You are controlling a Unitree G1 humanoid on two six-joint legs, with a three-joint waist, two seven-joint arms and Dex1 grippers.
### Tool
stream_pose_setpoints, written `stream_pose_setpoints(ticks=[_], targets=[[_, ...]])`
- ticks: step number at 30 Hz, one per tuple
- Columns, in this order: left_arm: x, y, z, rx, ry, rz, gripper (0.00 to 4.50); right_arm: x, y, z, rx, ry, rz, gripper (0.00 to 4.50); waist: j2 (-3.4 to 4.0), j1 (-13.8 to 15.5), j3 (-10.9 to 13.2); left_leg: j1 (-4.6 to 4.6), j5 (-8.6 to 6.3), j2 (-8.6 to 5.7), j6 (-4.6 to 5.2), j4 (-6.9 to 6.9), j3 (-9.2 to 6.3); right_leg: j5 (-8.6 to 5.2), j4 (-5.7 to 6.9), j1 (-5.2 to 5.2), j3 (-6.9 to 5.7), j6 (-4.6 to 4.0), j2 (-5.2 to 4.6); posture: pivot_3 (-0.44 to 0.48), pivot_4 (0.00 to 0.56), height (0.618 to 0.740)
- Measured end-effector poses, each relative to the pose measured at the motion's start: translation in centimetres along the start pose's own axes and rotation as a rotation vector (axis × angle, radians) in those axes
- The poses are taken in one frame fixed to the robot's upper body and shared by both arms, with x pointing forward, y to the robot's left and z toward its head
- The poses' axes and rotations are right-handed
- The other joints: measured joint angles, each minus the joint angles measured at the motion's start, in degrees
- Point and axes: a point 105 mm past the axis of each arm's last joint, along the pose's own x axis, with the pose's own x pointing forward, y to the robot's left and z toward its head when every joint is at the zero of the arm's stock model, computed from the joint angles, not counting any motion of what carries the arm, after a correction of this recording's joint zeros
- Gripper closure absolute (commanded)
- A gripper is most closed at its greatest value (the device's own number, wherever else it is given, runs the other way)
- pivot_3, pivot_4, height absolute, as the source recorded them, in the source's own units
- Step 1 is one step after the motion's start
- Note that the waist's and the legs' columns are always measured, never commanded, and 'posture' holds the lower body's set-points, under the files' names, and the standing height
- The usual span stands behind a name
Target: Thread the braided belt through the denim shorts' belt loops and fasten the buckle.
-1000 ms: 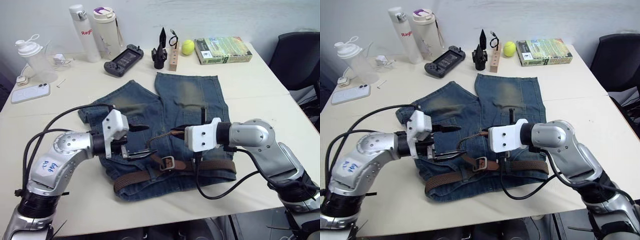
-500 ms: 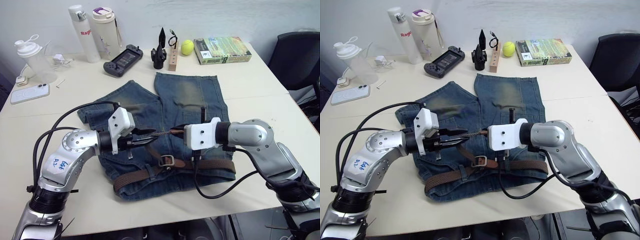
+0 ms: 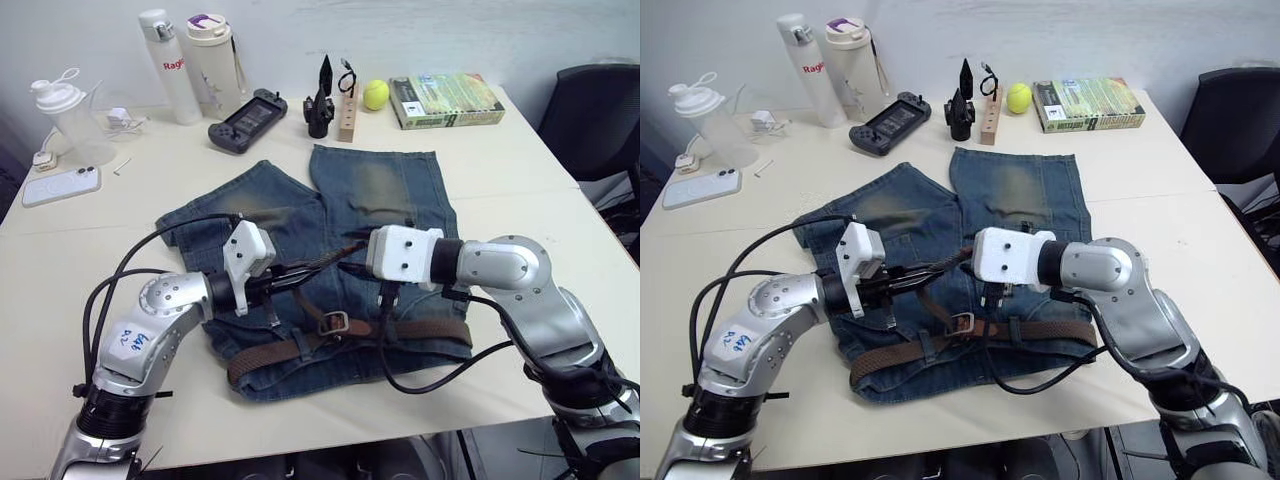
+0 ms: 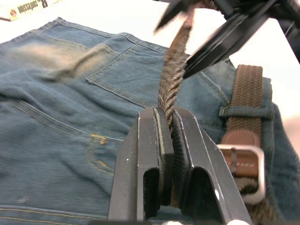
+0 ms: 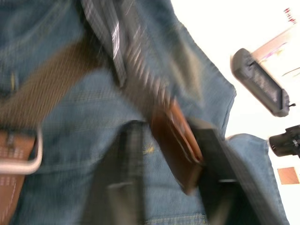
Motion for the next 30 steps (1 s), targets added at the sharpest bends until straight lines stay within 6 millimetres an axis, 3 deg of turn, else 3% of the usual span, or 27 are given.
stream_pose_setpoints(ticks=[3,6,11,15,19,24,30], targets=[[-0.3,0.1,-0.3,-0.050,-0.068,0.070,4.50,-2.5,-0.6,-1.6,0.242,0.022,-0.078,1.40,-0.02,0.37,0.00,-0.06,0.00,-0.01,0.04,0.01,-0.07,0.05,-0.12,0.06,-0.01,0.06,-0.02,0.000,0.150,0.724],[-1.0,-0.3,-0.4,-0.070,-0.114,0.108,4.50,-3.2,0.6,-2.1,0.431,-0.006,-0.082,1.40,-0.03,0.14,-0.01,-0.03,0.00,0.02,0.04,-0.03,-0.08,0.05,-0.11,0.04,0.00,0.06,-0.01,0.000,0.150,0.724],[-1.3,-1.2,-0.4,-0.103,-0.152,0.112,4.50,-1.9,4.3,-0.7,0.602,-0.096,0.028,2.78,-0.02,-0.22,-0.01,0.01,0.01,0.01,0.01,-0.12,-0.07,0.04,-0.10,0.02,0.01,0.04,0.00,0.000,0.150,0.724],[-1.4,-1.6,-0.5,-0.113,-0.152,0.105,4.50,-0.6,6.1,-1.0,0.647,-0.072,0.065,4.47,-0.04,-0.03,-0.02,-0.01,0.00,-0.04,0.03,-0.09,-0.08,0.04,-0.15,0.03,0.01,0.04,-0.06,0.000,0.150,0.724],[-1.4,-1.8,-0.2,-0.102,-0.159,0.096,4.50,0.4,6.9,-1.9,0.657,-0.023,0.062,4.47,-0.04,-0.15,-0.02,-0.01,0.00,-0.04,0.03,-0.09,-0.07,0.04,-0.20,0.02,0.01,0.05,-0.04,0.000,0.150,0.724],[-1.5,-1.8,-0.2,-0.099,-0.153,0.095,4.50,2.1,9.3,-3.4,0.663,0.062,0.120,4.47,-0.04,-0.18,-0.02,-0.02,0.00,-0.02,0.02,-0.12,-0.06,0.04,-0.18,-0.01,0.00,0.04,-0.01,0.000,0.150,0.724],[-1.4,-1.7,-0.1,-0.097,-0.150,0.094,4.50,2.7,10.3,-4.2,0.525,0.114,0.155,4.47,-0.06,-0.17,-0.04,0.02,0.00,-0.02,0.02,-0.09,-0.05,0.04,-0.23,0.00,0.02,0.04,-0.02,0.000,0.150,0.724]])
